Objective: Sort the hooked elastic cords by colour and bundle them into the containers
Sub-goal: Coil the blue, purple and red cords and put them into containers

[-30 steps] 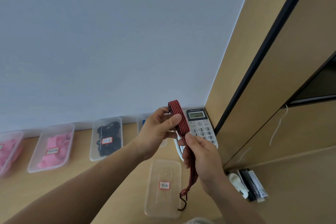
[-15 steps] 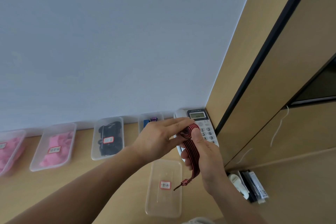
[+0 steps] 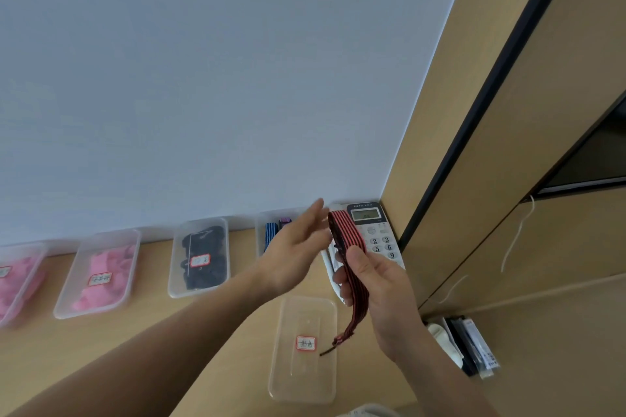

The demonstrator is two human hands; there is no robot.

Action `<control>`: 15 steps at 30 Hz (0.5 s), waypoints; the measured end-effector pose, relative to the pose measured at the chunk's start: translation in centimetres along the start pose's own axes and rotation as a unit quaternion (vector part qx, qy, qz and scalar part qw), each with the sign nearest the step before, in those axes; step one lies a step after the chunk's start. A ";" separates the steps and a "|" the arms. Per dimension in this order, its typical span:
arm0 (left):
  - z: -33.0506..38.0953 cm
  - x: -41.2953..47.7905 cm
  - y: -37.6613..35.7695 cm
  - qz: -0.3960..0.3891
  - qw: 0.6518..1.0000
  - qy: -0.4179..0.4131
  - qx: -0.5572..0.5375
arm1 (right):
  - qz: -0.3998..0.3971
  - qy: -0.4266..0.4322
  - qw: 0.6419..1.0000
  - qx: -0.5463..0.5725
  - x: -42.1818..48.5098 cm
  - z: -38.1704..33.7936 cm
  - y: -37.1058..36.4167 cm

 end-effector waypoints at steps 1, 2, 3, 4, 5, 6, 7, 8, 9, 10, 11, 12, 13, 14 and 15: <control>0.0 0.2 0.0 -0.011 0.999 0.026 -0.027 | -0.006 0.003 1.000 -0.010 -0.1 0.0 -0.1; 0.2 0.2 -0.1 -0.032 0.998 0.041 -0.046 | -0.012 0.005 1.000 -0.021 -0.1 0.1 -0.2; 0.6 0.1 -0.2 -0.049 0.995 0.049 -0.067 | -0.017 0.007 0.999 -0.031 -0.1 0.1 -0.2; 1.0 0.1 -0.4 -0.065 0.992 0.049 -0.098 | -0.020 0.008 0.999 -0.038 -0.2 0.1 -0.2; 1.2 0.0 -0.5 -0.072 0.989 0.043 -0.119 | -0.021 0.009 0.999 -0.044 -0.2 0.2 -0.1; 1.5 0.0 -0.5 -0.071 0.987 0.034 -0.137 | -0.020 0.008 0.999 -0.050 -0.2 0.2 -0.1; 1.6 0.0 -0.4 -0.063 0.988 0.025 -0.141 | -0.017 0.005 0.998 -0.054 -0.2 0.3 0.0; 1.6 0.1 -0.5 -0.053 0.988 0.018 -0.146 | -0.013 0.002 0.998 -0.057 -0.2 0.4 0.1; 1.6 0.2 -0.4 -0.040 0.989 0.011 -0.143 | -0.007 -0.002 0.998 -0.061 -0.2 0.4 0.2; 1.6 0.3 -0.4 -0.025 0.990 0.005 -0.136 | -0.001 -0.006 0.998 -0.065 -0.2 0.5 0.3; 1.5 0.4 -0.2 -0.009 0.993 -0.004 -0.120 | 0.006 -0.010 0.998 -0.067 -0.2 0.6 0.4; 1.5 0.4 -0.1 0.004 0.994 -0.017 -0.104 | 0.012 -0.014 0.997 -0.069 -0.2 0.7 0.5; 1.6 0.4 0.0 0.015 0.996 -0.033 -0.088 | 0.017 -0.019 0.997 -0.072 -0.1 0.8 0.6; 1.7 0.4 0.1 0.024 0.996 -0.048 -0.068 | 0.020 -0.024 0.997 -0.075 -0.1 0.8 0.7; 1.7 0.3 0.2 0.030 0.997 -0.061 -0.046 | 0.022 -0.026 0.996 -0.077 -0.1 0.9 0.8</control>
Point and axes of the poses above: each hand's wrist, its own x-axis towards the middle knuckle, its own y-axis out of the back of the hand, z = x × y, the point moved 2 cm from there along x, towards the middle knuckle, and after that the axes turned 13 degrees about -z, right-handed, at the moved point
